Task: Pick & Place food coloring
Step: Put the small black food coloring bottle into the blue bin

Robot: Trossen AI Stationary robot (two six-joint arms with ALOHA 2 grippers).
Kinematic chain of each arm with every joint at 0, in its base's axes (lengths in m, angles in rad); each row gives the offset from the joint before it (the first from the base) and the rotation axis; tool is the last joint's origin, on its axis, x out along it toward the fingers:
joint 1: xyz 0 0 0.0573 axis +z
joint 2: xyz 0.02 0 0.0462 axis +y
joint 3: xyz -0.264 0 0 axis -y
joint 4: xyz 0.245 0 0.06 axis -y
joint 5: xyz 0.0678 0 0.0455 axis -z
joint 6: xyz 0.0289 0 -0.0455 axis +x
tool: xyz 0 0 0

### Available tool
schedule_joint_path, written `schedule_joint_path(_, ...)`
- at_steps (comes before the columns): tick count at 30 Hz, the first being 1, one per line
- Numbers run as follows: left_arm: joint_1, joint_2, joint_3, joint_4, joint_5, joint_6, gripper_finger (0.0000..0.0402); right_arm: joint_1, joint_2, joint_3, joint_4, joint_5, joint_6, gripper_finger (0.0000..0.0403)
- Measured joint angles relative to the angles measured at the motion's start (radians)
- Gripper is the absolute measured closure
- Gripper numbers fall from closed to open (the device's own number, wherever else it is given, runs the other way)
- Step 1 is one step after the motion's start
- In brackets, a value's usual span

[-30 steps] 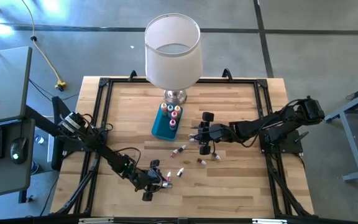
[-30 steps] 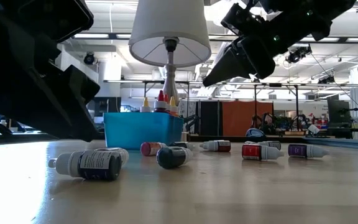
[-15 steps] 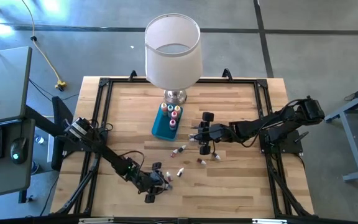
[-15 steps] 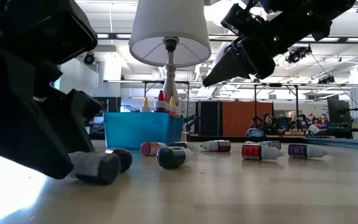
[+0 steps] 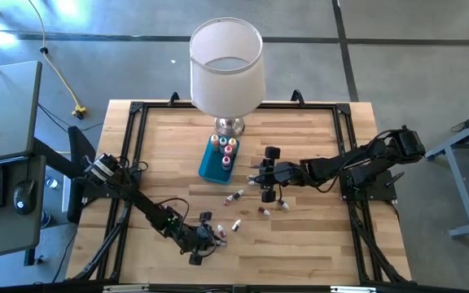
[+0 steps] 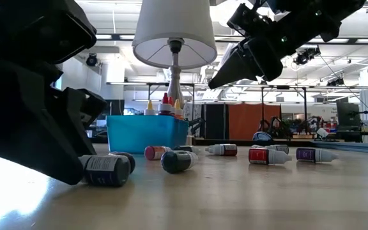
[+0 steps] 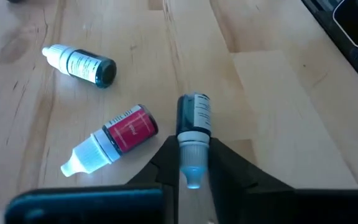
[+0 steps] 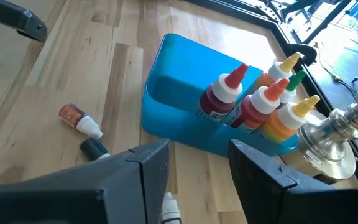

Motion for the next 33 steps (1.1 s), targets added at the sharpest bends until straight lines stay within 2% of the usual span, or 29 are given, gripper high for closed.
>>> schedule_joint_path(3,0.005,-0.007,0.0,-0.004,-0.002,0.02,0.0368,0.0,0.0,0.0,0.0,0.0,0.0,0.0246)
schedule_joint_path(7,0.008,-0.081,-0.003,-0.115,-0.06,0.044,0.0364,0.0,0.0,0.0,-0.001,0.0,0.0,0.0246)
schedule_joint_path(13,0.03,-0.321,-0.002,-0.537,-0.334,0.045,0.0356,0.0,0.0,0.0,-0.001,0.0,0.0,0.0246)
schedule_joint_path(16,0.097,-0.445,-0.002,-0.733,-0.43,0.043,0.0356,0.0,0.0,0.0,0.003,0.002,0.0,0.0246)
schedule_joint_path(18,0.173,-0.506,-0.001,-0.825,-0.444,0.045,0.0355,0.0,0.0,0.0,0.006,0.004,0.0,0.0246)
schedule_joint_path(21,0.329,-0.552,0.0,-0.875,-0.404,0.047,0.0355,-0.001,0.0,0.0,0.006,0.004,0.0,0.0246)
schedule_joint_path(26,0.581,-0.527,0.0,-0.838,-0.193,0.125,0.0347,-0.001,0.0,0.001,0.01,0.008,0.0,0.0246)
schedule_joint_path(29,0.678,-0.492,-0.003,-0.789,-0.095,0.195,0.033,-0.001,0.0,0.001,0.01,0.001,0.0,0.0246)
schedule_joint_path(33,0.75,-0.457,-0.001,-0.704,0.017,0.265,0.0292,-0.001,0.0,0.001,0.011,0.005,0.0,0.0246)
